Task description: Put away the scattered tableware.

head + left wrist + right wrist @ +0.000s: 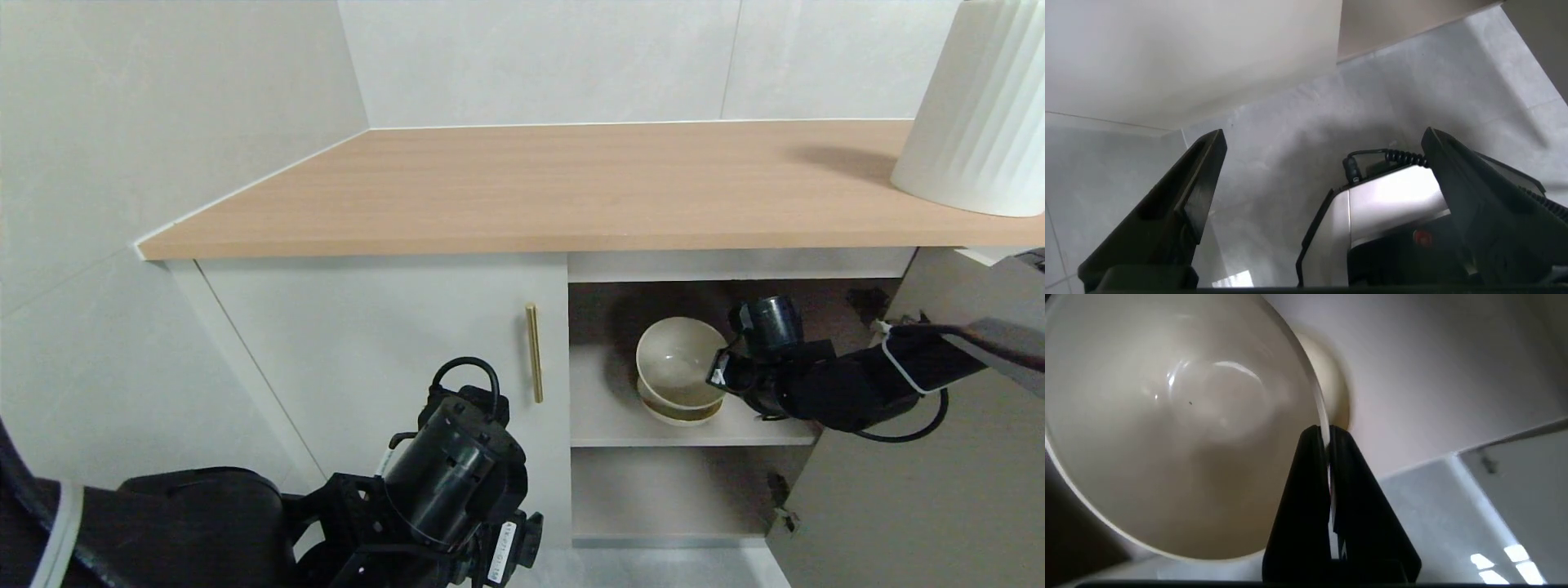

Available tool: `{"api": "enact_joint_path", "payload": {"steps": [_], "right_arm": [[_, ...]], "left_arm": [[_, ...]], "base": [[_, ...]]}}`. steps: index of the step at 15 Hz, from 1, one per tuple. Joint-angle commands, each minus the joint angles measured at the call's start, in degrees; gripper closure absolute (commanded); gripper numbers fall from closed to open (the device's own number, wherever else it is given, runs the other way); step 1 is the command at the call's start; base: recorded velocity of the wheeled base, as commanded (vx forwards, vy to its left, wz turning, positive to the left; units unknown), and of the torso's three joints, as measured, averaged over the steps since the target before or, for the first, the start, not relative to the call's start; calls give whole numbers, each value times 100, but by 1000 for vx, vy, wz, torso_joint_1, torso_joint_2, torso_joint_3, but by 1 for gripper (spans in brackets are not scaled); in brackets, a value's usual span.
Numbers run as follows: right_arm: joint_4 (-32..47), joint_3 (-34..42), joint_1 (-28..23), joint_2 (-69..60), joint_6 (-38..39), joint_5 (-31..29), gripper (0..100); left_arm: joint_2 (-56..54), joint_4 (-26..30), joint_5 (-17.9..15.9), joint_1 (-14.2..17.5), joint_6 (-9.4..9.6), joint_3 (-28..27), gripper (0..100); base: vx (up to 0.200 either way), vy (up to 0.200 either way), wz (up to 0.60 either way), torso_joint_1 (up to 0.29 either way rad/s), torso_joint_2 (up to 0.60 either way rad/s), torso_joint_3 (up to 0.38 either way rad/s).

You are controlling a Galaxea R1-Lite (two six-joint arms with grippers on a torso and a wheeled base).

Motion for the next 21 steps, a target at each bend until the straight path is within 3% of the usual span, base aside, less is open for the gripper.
{"api": "enact_joint_path", "payload": {"steps": [1,16,17,21], "right_arm": [[4,-163,-74,219,12,-63,100],[-5,-409,-179,597,21,-45,100],[-5,-409,-179,597,21,-45,0],[-14,-391,-100,571,29,-1,0]], "left_arm": [[9,-2,4,-1,-3,-1,0],[18,-10,4,8,-12,-1,0],[18,-10,4,8,-12,-1,0],[9,-10,12,17,-21,-10,0]], "base": [[0,0,0,0,0,0],[0,0,0,0,0,0],[0,0,0,0,0,0],[0,0,0,0,0,0]]}}
